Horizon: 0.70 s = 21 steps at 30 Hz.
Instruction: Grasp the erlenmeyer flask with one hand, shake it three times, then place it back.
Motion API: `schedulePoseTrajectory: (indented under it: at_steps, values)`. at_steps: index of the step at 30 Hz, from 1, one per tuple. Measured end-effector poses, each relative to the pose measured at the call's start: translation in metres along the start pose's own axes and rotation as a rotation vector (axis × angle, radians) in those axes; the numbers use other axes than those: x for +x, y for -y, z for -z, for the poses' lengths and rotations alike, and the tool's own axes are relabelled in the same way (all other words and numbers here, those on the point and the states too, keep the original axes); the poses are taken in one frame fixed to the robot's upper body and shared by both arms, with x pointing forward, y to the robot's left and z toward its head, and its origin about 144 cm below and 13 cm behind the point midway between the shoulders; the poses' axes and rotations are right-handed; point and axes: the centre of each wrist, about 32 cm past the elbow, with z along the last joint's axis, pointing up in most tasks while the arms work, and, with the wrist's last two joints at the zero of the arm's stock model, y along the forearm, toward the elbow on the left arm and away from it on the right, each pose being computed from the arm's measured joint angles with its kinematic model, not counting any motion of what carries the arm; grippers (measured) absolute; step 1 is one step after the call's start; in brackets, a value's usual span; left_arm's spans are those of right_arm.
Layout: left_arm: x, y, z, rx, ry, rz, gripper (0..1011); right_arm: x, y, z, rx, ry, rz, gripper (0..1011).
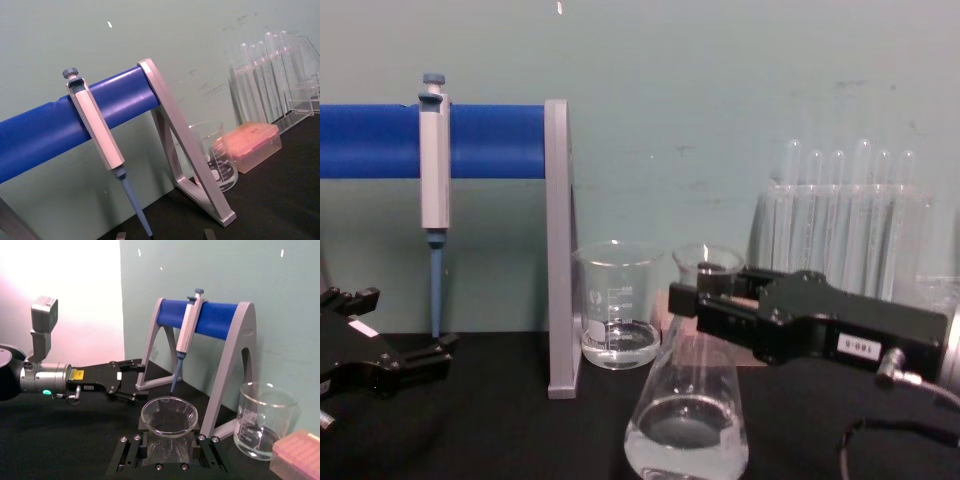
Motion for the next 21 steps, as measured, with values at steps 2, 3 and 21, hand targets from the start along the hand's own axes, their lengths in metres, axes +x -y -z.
schedulePoseTrajectory:
  at_steps: [2,3,21]
  values:
    - [0.000,0.000,0.000,0.000,0.000,0.000,1001,0.000,0.000,-0.003,0.003,0.003,0.000,457]
    - [0.000,0.000,0.000,0.000,0.000,0.000,1001,0.000,-0.001,-0.006,0.005,0.007,-0.002,457]
    - [0.000,0.000,0.000,0.000,0.000,0.000,1001,0.000,-0.002,-0.024,0.013,0.021,0.017,457]
